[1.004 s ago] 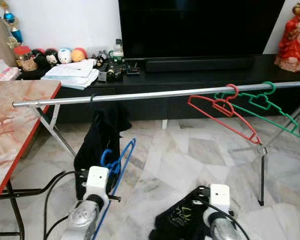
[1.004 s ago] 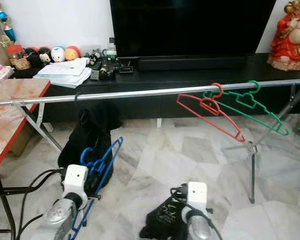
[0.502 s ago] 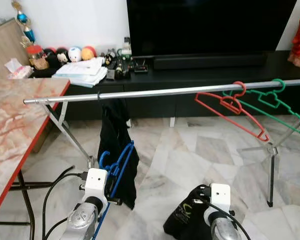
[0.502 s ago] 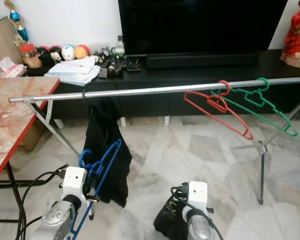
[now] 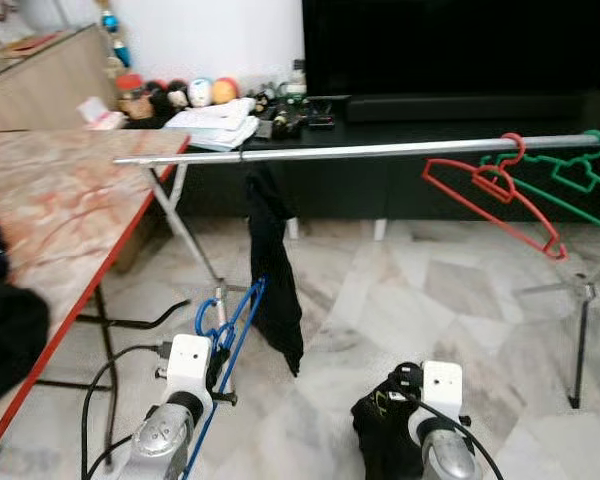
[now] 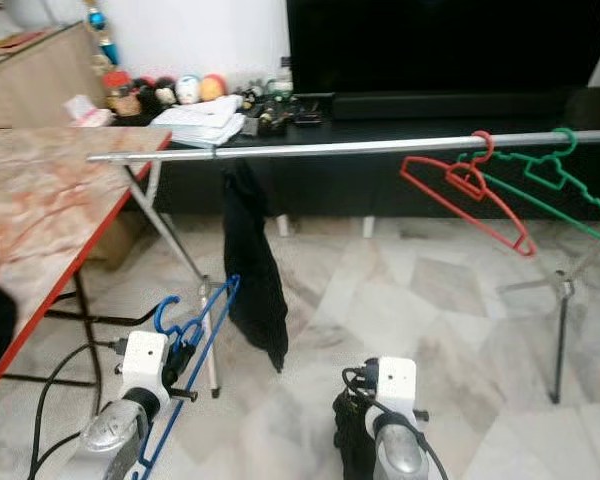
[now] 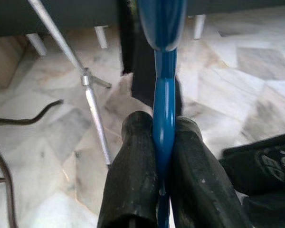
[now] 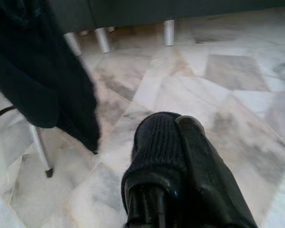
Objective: Hang hanger
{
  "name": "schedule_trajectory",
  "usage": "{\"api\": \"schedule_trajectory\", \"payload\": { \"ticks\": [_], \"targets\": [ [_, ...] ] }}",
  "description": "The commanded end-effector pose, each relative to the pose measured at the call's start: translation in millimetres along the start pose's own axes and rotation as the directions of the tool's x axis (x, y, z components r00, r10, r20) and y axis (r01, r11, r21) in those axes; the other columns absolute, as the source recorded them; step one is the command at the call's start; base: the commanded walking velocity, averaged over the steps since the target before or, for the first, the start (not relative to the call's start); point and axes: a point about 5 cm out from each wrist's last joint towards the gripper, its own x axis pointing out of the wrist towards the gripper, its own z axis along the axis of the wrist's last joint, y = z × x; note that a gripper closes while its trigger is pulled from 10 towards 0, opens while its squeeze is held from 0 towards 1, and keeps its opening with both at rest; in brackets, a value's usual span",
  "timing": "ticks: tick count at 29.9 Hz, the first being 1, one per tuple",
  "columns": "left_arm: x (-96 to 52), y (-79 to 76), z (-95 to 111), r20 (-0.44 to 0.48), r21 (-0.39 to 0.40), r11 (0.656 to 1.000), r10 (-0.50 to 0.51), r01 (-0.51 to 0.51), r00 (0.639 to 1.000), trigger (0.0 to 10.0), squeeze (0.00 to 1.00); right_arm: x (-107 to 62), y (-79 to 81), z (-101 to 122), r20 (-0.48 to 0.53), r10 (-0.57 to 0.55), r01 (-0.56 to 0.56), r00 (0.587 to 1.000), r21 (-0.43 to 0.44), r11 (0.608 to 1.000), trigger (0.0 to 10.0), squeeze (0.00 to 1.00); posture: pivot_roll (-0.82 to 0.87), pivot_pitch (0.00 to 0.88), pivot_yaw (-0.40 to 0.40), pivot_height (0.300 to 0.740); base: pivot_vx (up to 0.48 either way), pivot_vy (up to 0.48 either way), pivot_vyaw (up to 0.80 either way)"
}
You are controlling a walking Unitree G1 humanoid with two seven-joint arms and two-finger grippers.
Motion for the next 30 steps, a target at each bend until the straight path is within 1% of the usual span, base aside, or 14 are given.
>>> {"api": "schedule_trajectory", "payload": {
  "ticks": [1, 9, 12, 18, 21, 28, 30],
  "targets": [
    [0.4, 6.4, 4.0, 0.009, -0.002, 1.0, 0.015, -0.015, 1.0, 10.0, 0.0, 0.3, 2.7, 3.2, 0.022, 0.001, -0.001, 1.0, 0.007, 1.0, 10.0, 0.0, -0.01, 0.076, 0.071, 0.74, -0.322, 0.0, 0.0],
    [0.0, 5.9, 4.4, 0.009, -0.004, 1.0, 0.018, -0.018, 1.0, 10.0, 0.0, 0.7, 1.4, 3.4, 0.022, -0.008, 0.008, 1.0, 0.01, 1.0, 10.0, 0.0, -0.01, 0.074, 0.066, 0.74, -0.322, 0.0, 0.0],
    [0.2, 5.7, 4.6, 0.01, -0.006, 1.0, 0.019, -0.019, 1.0, 10.0, 0.0, 1.1, 0.9, 3.3, 0.017, -0.008, 0.008, 1.0, 0.009, 1.0, 10.0, 0.0, -0.01, 0.075, 0.064, 0.74, -0.322, 0.0, -0.43],
    [-0.2, 6.7, 4.3, 0.009, -0.007, 1.0, 0.025, -0.025, 1.0, 10.0, 0.0, 2.1, 1.5, 5.0, 0.022, 0.001, -0.001, 1.0, 0.005, 1.0, 10.0, 0.0, -0.01, 0.074, 0.059, 0.74, -0.326, 0.0, -0.76],
    [-0.9, 7.2, 5.4, 0.012, -0.007, 1.0, 0.028, -0.028, 1.0, 10.0, 0.0, 2.6, 2.5, 7.3, 0.036, 0.009, -0.009, 0.999, 0.004, 1.0, 10.0, 0.0, -0.01, 0.073, 0.058, 0.74, -0.326, 0.0, 0.0],
    [0.5, 6.8, 6.7, 0.014, -0.005, 1.0, 0.029, -0.029, 0.999, 10.0, 0.0, 4.1, 2.9, 8.2, 0.032, 0.019, -0.019, 0.999, -0.004, 1.0, 10.0, 0.0, -0.01, 0.066, 0.056, 0.74, -0.327, 0.0, 0.0],
    [0.9, 6.9, 7.3, 0.014, -0.001, 1.0, 0.028, -0.028, 1.0, 10.0, 0.0, 4.9, 4.2, 10.0, 0.039, 0.033, -0.033, 0.999, -0.002, 0.999, 10.0, 0.0, -0.01, 0.066, 0.056, 0.74, -0.135, 0.0, 0.0]
  ]
}}
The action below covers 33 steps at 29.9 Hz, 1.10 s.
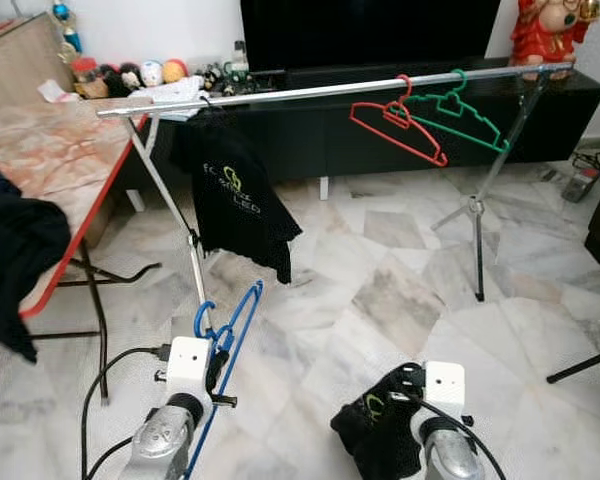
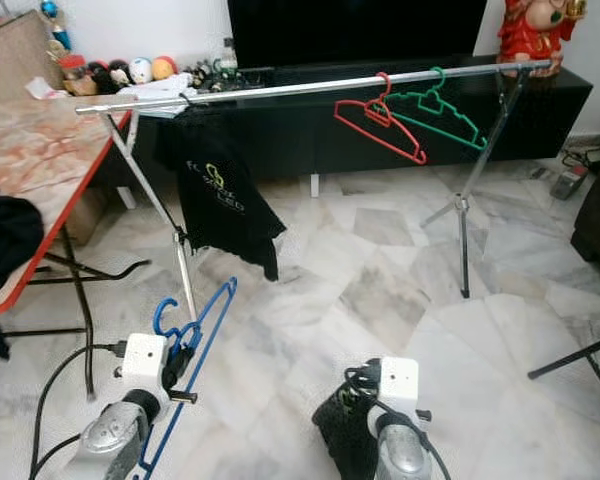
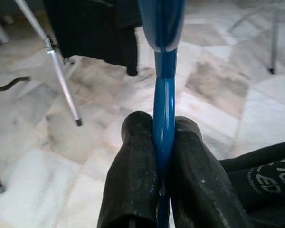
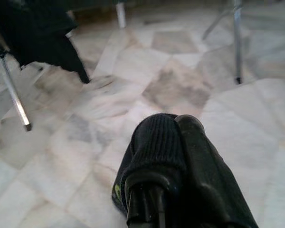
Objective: Hang hanger
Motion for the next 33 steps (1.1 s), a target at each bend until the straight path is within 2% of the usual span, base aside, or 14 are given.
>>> {"api": "schedule_trajectory", "payload": {
  "ticks": [1, 19, 22, 23, 24, 26, 27, 28, 30, 32, 33],
  "targets": [
    [0.1, 6.2, 4, 0.01, 0.005, 1.0, 0.018, -0.018, 1.0, 10.0, 0.0, 1.9, 8.8, 5, 0.024, 0.028, -0.029, 0.999, 0.011, 1.0, 10.0, 0.0, 0.0, 0.065, 0.055, 0.74, 0.0, 0.0, 0.0],
    [2.6, 1.7, 6, 0.003, 0.003, 0.999, -0.033, 0.033, 0.999, 10.0, 0.0, 5.2, 7.6, 10, 0.034, 0.024, -0.024, 0.999, 0.008, 1.0, 10.0, 0.0, -0.01, 0.057, 0.063, 0.74, 0.0, 0.0, 0.0],
    [2.7, -4.3, 4, -0.061, 0.031, 0.989, -0.145, 0.148, 0.987, 10.0, 0.0, 7.8, 8.0, 14, 0.036, 0.035, -0.035, 0.999, -0.003, 0.999, 10.0, 0.0, -0.01, 0.061, 0.06, 0.74, 0.0, 0.0, 0.0],
    [1.4, -7.7, -1, -0.134, 0.072, 0.968, -0.231, 0.242, 0.964, 10.0, 0.0, 10.7, 7.6, 17, 0.033, 0.045, -0.044, 0.998, -0.022, 0.999, 10.0, 0.0, -0.01, 0.063, 0.06, 0.74, 0.0, 0.0, 0.0],
    [1.0, -8.2, -2, -0.151, 0.08, 0.962, -0.248, 0.261, 0.957, 10.0, 0.0, 11.3, 7.4, 18, 0.033, 0.047, -0.047, 0.998, -0.027, 0.999, 10.0, 0.0, -0.01, 0.063, 0.06, 0.74, 0.0, 0.0, 0.0],
    [-0.7, -8.3, -9, -0.235, 0.114, 0.933, -0.308, 0.341, 0.922, 10.0, 0.0, 14.6, 7.8, 21, 0.02, 0.069, -0.068, 0.997, -0.062, 0.996, 10.0, 0.0, -0.01, 0.065, 0.059, 0.74, 0.0, 0.0, 0.0],
    [-5.0, -4.7, -19, -0.363, 0.192, 0.873, -0.362, 0.449, 0.859, 10.0, 0.0, 19.3, 7.5, 26, 0.003, 0.092, -0.09, 0.996, -0.162, 0.983, 10.0, 0.0, 0.0, 0.065, 0.058, 0.74, 0.0, 0.0, 0.0],
    [-8.1, 0.7, -24, -0.451, 0.264, 0.809, -0.379, 0.526, 0.808, 10.0, 0.0, 23.1, 7.2, 32, 0.004, 0.104, -0.101, 0.995, -0.224, 0.969, 10.0, 0.0, 0.0, 0.067, 0.056, 0.74, 0.0, 0.0, 0.0],
    [-8.4, 3.5, -24, -0.478, 0.304, 0.768, -0.389, 0.564, 0.787, 10.0, 0.0, 26.0, 6.7, 38, 0.017, 0.103, -0.097, 0.995, -0.214, 0.972, 10.0, 0.0, 0.0, 0.067, 0.056, 0.74, 0.0, 0.0, 0.0],
    [-7.4, 4.7, -22, -0.491, 0.302, 0.753, -0.403, 0.585, 0.773, 10.0, 0.0, 28.6, 6.4, 43, 0.025, 0.098, -0.091, 0.995, -0.199, 0.976, 10.0, 0.0, 0.0, 0.069, 0.054, 0.74, 0.0, 0.0, 0.0],
    [-6.4, 4.1, -20, -0.499, 0.297, 0.735, -0.425, 0.61, 0.755, 10.0, 0.0, 31.0, 7.4, 48, 0.029, 0.097, -0.089, 0.995, -0.201, 0.975, 10.0, 0.0, 0.0, 0.069, 0.054, 0.74, 0.0, 0.0, 0.0]
  ]
}}
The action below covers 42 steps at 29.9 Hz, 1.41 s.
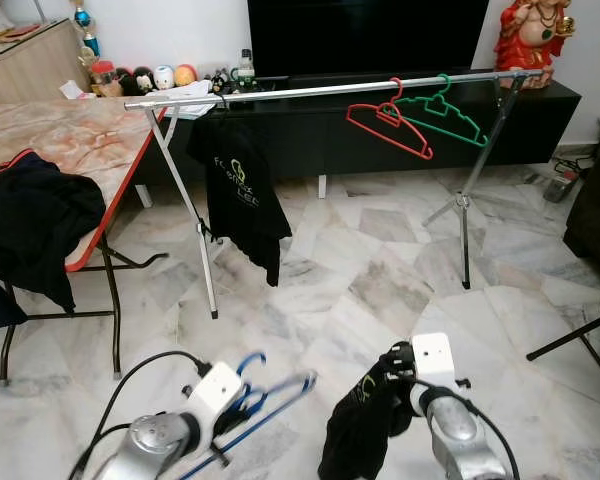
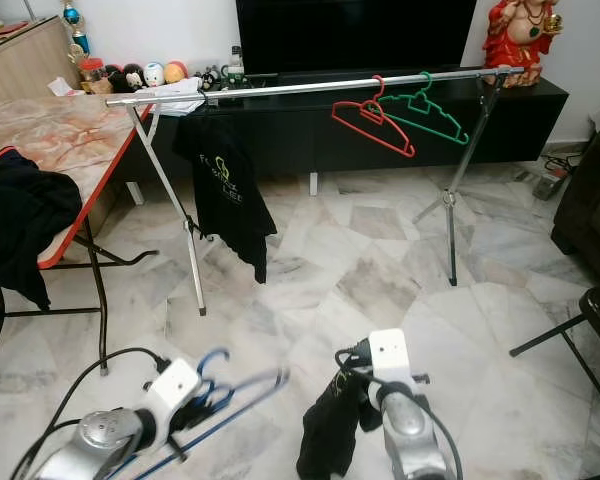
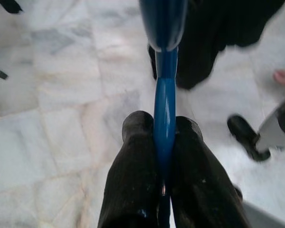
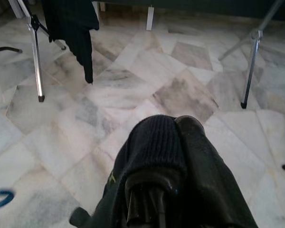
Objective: Hang hanger
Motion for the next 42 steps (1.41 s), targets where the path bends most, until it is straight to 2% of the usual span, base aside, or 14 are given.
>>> {"api": "schedule_trajectory", "payload": {
  "ticks": [1, 3, 4, 6, 12, 15, 17, 21, 24, 28, 31, 33, 35, 42],
  "targets": [
    [1.0, 1.0, 6, -0.005, 0.044, 0.998, -0.049, 0.049, 0.999, 10.0, 0.0, 5.1, 4.0, 11, 0.019, 0.01, -0.01, 1.0, 0.0, 1.0, 10.0, 0.0, 0.0, 0.07, 0.052, 0.74, 0.0, 0.0, 0.0],
    [1.2, 0.9, 9, -0.025, 0.097, 0.992, -0.077, 0.079, 0.997, 10.0, 0.0, 7.3, 5.2, 15, 0.02, 0.011, -0.011, 1.0, -0.003, 1.0, 10.0, 0.0, 0.01, 0.069, 0.05, 0.74, 0.0, 0.0, 0.0],
    [1.2, 0.9, 9, -0.025, 0.097, 0.992, -0.077, 0.079, 0.997, 10.0, 0.0, 7.3, 5.2, 15, 0.02, 0.011, -0.011, 1.0, -0.003, 1.0, 10.0, 0.0, 0.01, 0.069, 0.05, 0.74, 0.0, 0.0, 0.0],
    [1.3, -4.3, 10, -0.053, 0.148, 0.976, -0.155, 0.162, 0.986, 10.0, 0.0, 9.6, 8.6, 20, 0.021, 0.015, -0.015, 1.0, -0.001, 1.0, 10.0, 0.0, 0.01, 0.07, 0.049, 0.74, 0.0, 0.0, 0.0],
    [-2.5, -9.5, 27, -0.019, 0.116, 0.943, -0.312, 0.312, 0.95, 10.0, 0.0, 16.9, 12.8, 37, 0.041, 0.013, -0.017, 0.999, 0.088, 0.996, 10.0, 0.0, 0.02, 0.071, 0.045, 0.74, 0.0, 0.0, 0.0],
    [-3.0, -11.0, 33, 0.007, 0.094, 0.928, -0.362, 0.36, 0.932, 10.0, 0.0, 19.6, 13.4, 43, 0.042, 0.011, -0.015, 0.999, 0.102, 0.995, 10.0, 0.0, 0.02, 0.071, 0.045, 0.74, 0.0, 0.0, 0.0],
    [-2.1, -12.3, 43, 0.079, 0.062, 0.919, -0.393, 0.389, 0.916, 10.0, 0.0, 22.5, 13.9, 50, 0.041, 0.016, -0.021, 0.999, 0.126, 0.992, 10.0, 0.0, 0.01, 0.07, 0.045, 0.74, 0.0, 0.0, 0.0],
    [-0.2, -11.8, 55, 0.146, 0.04, 0.918, -0.397, 0.395, 0.906, 10.0, 0.0, 26.0, 14.6, 61, 0.05, 0.024, -0.032, 0.998, 0.158, 0.987, 10.0, 0.0, 0.01, 0.073, 0.041, 0.74, 0.0, 0.0, 0.0],
    [1.2, -13.2, 64, 0.188, 0.031, 0.919, -0.392, 0.394, 0.9, 10.0, 0.0, 28.3, 16.0, 70, 0.06, 0.031, -0.04, 0.998, 0.15, 0.988, 10.0, 0.0, 0.01, 0.072, 0.038, 0.74, 0.0, 0.0, 0.0],
    [1.7, -15.1, 69, 0.211, 0.018, 0.924, -0.377, 0.382, 0.902, 10.0, 0.0, 29.6, 17.7, 74, 0.054, 0.033, -0.041, 0.998, 0.152, 0.987, 10.0, 0.0, 0.01, 0.069, 0.038, 0.74, 0.0, 0.0, 0.0],
    [0.9, -18.8, 77, 0.271, -0.017, 0.925, -0.361, 0.379, 0.893, 10.0, 0.0, 30.3, 18.6, 73, 0.036, 0.03, -0.036, 0.999, 0.152, 0.988, 10.0, 0.0, 0.02, 0.069, 0.034, 0.74, 0.0, 0.0, 0.0],
    [1.4, -18.7, 78, 0.274, -0.023, 0.931, -0.345, 0.364, 0.898, 10.0, 0.0, 30.3, 18.6, 73, 0.028, 0.027, -0.031, 0.999, 0.15, 0.988, 10.0, 0.0, 0.02, 0.069, 0.034, 0.74, 0.0, 0.0, 0.0],
    [3.6, -13.3, 79, 0.288, -0.048, 0.956, -0.265, 0.291, 0.92, 10.0, 0.0, 30.4, 18.6, 72, 0.023, 0.024, -0.028, 0.999, 0.155, 0.988, 10.0, 0.0, 0.02, 0.067, 0.034, 0.74, 0.0, 0.0, 0.0],
    [0.8, -6.5, 72, 0.245, -0.045, 0.971, -0.218, 0.235, 0.945, 10.0, 0.0, 28.7, 11.8, 63, -0.001, 0.008, -0.007, 1.0, 0.146, 0.989, 10.0, 0.0, 0.02, 0.067, 0.036, 0.74, 0.0, 0.0, 0.0]
  ]
}}
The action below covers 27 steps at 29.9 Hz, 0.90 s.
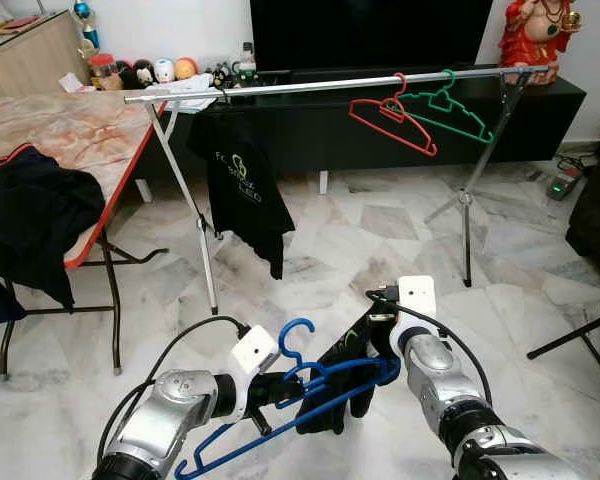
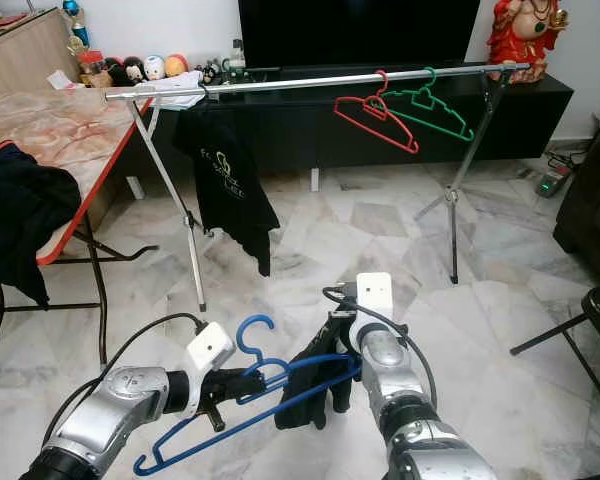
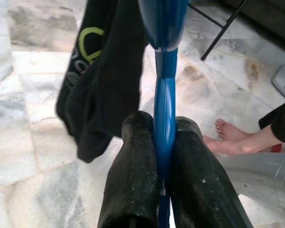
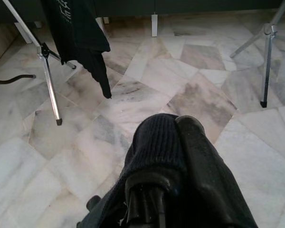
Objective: Hang hanger
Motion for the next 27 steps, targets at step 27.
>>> {"api": "schedule_trajectory", "payload": {
  "ticks": [27],
  "targets": [
    [-2.7, 10.8, 10, 0.102, -0.093, 0.982, 0.175, -0.166, 0.979, 10.0, 0.0, -2.9, -2.1, -13, -0.045, 0.023, -0.022, 0.999, 0.022, 1.0, 10.0, 0.0, 0.02, 0.062, 0.034, 0.74, 0.0, 0.0, 0.0]
  ]
}}
